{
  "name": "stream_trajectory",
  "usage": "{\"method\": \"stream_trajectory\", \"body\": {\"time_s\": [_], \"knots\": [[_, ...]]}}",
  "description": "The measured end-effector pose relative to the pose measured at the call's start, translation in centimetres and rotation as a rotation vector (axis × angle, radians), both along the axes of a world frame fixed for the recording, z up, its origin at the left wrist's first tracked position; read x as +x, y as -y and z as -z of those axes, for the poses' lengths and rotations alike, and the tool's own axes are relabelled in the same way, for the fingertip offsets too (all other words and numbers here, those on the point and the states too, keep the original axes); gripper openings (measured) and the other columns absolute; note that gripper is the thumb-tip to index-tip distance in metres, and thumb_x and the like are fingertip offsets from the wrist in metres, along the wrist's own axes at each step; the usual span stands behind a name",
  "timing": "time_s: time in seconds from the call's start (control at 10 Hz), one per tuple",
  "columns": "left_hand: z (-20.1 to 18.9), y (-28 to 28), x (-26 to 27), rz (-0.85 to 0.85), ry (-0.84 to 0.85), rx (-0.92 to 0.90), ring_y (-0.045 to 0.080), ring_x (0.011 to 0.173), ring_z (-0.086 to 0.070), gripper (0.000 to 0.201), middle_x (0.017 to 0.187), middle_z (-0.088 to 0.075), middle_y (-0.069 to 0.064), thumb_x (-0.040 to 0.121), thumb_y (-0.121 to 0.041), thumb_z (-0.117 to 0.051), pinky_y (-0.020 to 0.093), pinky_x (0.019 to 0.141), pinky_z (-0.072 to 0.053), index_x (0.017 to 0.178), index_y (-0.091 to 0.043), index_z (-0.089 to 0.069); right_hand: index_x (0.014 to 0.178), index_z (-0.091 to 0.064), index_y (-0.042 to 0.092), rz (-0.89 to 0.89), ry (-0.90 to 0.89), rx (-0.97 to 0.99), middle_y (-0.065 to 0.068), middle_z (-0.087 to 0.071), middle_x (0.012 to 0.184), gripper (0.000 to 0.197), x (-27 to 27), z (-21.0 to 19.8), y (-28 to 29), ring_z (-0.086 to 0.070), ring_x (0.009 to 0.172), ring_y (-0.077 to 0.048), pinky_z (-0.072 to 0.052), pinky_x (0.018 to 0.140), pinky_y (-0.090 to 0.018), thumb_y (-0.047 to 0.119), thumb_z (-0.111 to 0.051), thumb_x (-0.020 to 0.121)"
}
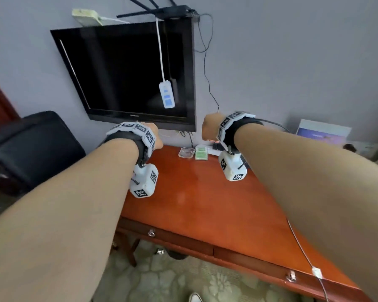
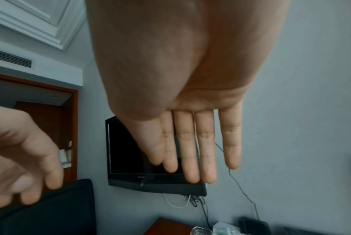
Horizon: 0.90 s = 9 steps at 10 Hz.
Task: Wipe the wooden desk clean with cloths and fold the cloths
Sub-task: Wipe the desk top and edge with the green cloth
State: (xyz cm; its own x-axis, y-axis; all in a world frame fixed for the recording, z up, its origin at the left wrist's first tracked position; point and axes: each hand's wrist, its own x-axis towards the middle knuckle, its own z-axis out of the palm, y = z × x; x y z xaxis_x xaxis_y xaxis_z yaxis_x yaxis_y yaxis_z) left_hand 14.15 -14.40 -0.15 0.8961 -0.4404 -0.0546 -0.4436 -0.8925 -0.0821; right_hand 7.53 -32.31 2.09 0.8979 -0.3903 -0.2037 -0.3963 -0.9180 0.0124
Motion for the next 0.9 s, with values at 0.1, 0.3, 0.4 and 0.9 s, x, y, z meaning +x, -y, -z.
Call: {"method": "stream_trajectory", "body": {"time_s": [0.1, 0.3, 0.4, 0.9], "knots": [[2.2, -2.6, 5.7, -0.07, -0.049, 0.06, 0.024, 0.069, -0.054, 0.019, 0.077, -0.059, 0.004, 0.085, -0.031, -0.06, 0.028, 0.068, -0.047, 0.074, -0.016, -0.057, 0.066, -0.061, 0.01, -0.1, -0.088, -0.017, -0.007, -0.063, 0.07, 0.009, 7.8, 3.2, -0.5, -0.061, 0.064, -0.025, -0.056, 0.076, -0.04, 0.018, -0.057, 0.067], [5.4, -6.1, 15.2, -0.117, -0.148, 0.026, 0.021, 0.049, -0.038, 0.025, 0.052, -0.041, 0.004, 0.067, -0.03, -0.056, 0.026, 0.057, -0.032, 0.054, -0.015, -0.039, 0.069, -0.06, 0.01, -0.238, -0.07, -0.011, -0.003, -0.056, 0.066, 0.014, 18.8, 7.1, -3.3, -0.052, 0.054, -0.02, -0.044, 0.055, -0.026, 0.02, -0.055, 0.077], [6.1, -6.8, 20.9, -0.167, -0.191, 0.052, 0.021, 0.051, -0.037, 0.022, 0.054, -0.043, 0.005, 0.068, -0.027, -0.056, 0.025, 0.056, -0.031, 0.057, -0.014, -0.043, 0.069, -0.064, 0.012, -0.291, -0.079, -0.001, -0.003, -0.06, 0.064, 0.02, 26.9, 10.2, -4.0, -0.06, 0.055, -0.024, -0.055, 0.067, -0.037, 0.027, -0.052, 0.066], [23.6, -13.5, 34.7, -0.153, -0.558, 0.046, 0.025, 0.106, -0.066, 0.026, 0.112, -0.071, 0.004, 0.086, -0.011, -0.057, 0.033, 0.094, -0.052, 0.103, -0.012, -0.076, 0.104, -0.071, 0.021, -0.28, -0.253, 0.314, -0.008, -0.067, 0.107, 0.037, 39.6, 27.5, -11.0, -0.068, 0.092, -0.034, -0.057, 0.083, -0.044, 0.004, -0.057, 0.074]]}}
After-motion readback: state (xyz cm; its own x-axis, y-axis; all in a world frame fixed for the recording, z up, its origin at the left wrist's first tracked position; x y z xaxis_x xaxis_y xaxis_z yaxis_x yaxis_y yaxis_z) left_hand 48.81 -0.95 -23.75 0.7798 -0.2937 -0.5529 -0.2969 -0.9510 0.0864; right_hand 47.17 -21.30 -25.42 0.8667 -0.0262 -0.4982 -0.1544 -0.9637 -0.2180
